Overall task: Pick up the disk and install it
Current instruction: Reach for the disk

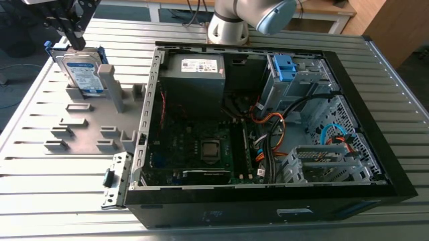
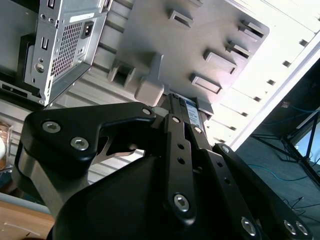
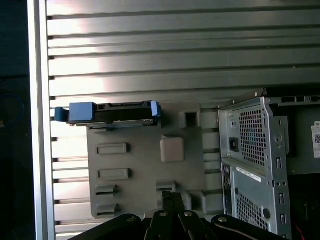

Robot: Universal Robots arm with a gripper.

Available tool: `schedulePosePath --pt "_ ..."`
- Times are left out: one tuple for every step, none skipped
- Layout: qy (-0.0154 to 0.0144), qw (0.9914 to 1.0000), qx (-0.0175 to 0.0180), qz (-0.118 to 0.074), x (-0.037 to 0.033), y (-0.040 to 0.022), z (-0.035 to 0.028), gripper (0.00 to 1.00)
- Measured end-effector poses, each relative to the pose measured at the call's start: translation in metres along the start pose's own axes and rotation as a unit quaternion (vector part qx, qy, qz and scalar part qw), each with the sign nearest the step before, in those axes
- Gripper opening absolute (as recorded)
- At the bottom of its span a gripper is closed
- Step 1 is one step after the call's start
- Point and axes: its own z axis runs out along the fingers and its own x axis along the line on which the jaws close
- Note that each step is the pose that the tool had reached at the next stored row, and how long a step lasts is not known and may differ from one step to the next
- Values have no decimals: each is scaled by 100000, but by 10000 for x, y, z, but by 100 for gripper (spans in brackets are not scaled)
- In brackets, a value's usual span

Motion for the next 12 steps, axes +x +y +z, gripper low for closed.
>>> schedulePosePath --pt "-4 100000 -1 -1 4 0 0 11" --pt "0 100000 1 -1 8 -1 0 11" --pt "1 100000 -1 -1 13 -1 0 11" --pt "-2 100000 0 0 17 -1 0 11" --pt "0 100000 1 -1 21 -2 -1 11" --pt "-2 100000 0 -2 24 -2 -1 11" --pt "1 100000 1 1 28 -2 -1 11" --pt "-2 100000 -1 -1 32 -2 -1 11" --pt "-2 100000 -1 1 36 -3 -1 11" --pt "-1 100000 0 0 40 -3 -1 11" --pt "-3 100000 0 -1 43 -3 -1 11" --pt "-2 100000 0 -1 48 -4 -1 11"
